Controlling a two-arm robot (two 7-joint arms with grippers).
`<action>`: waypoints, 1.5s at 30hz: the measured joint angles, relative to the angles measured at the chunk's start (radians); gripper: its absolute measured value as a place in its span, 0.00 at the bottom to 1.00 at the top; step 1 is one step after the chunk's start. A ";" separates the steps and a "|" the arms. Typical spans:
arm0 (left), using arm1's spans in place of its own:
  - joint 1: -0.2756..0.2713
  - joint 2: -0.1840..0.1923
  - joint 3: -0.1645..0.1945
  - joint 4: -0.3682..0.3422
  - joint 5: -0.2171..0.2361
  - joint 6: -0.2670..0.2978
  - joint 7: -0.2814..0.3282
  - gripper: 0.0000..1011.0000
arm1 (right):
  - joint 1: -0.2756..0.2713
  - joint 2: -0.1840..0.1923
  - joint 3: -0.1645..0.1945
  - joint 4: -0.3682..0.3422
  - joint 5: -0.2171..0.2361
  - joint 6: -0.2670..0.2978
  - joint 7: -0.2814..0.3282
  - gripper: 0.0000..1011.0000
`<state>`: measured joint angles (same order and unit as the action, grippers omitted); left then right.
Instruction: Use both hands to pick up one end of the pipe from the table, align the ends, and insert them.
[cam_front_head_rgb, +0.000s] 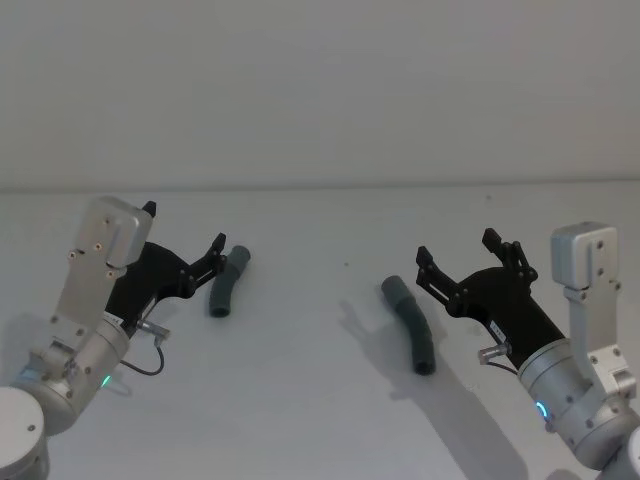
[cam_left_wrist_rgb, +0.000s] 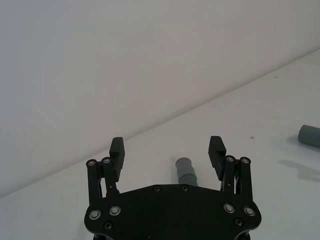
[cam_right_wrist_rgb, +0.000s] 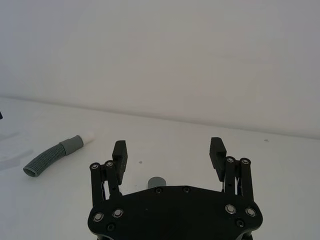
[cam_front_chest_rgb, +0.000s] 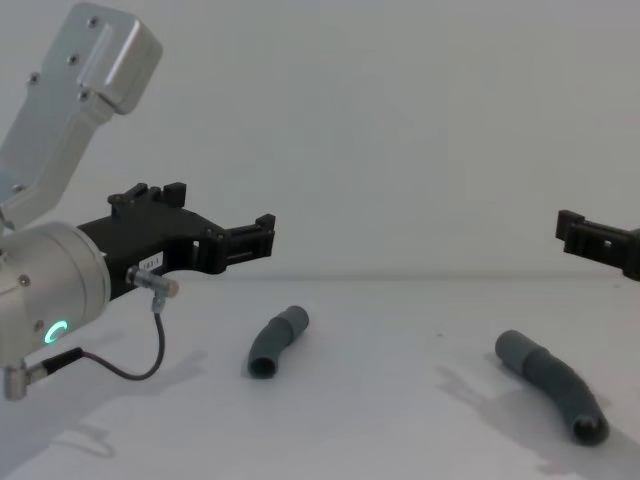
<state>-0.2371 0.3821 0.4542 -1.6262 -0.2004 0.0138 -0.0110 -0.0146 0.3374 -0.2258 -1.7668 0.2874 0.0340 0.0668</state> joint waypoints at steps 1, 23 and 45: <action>0.000 0.000 0.000 0.000 0.000 0.000 0.000 0.99 | 0.000 0.000 0.000 0.000 0.000 0.000 0.000 0.99; 0.000 0.000 0.000 0.000 0.000 0.000 0.000 0.99 | 0.000 0.000 0.000 0.000 0.000 0.000 0.000 0.99; -0.021 -0.014 -0.053 -0.034 -0.074 0.179 -0.017 0.99 | 0.000 0.000 0.000 0.000 0.000 0.000 0.000 0.99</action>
<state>-0.2584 0.3681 0.4011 -1.6598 -0.2742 0.1933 -0.0282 -0.0147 0.3375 -0.2258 -1.7668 0.2874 0.0341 0.0668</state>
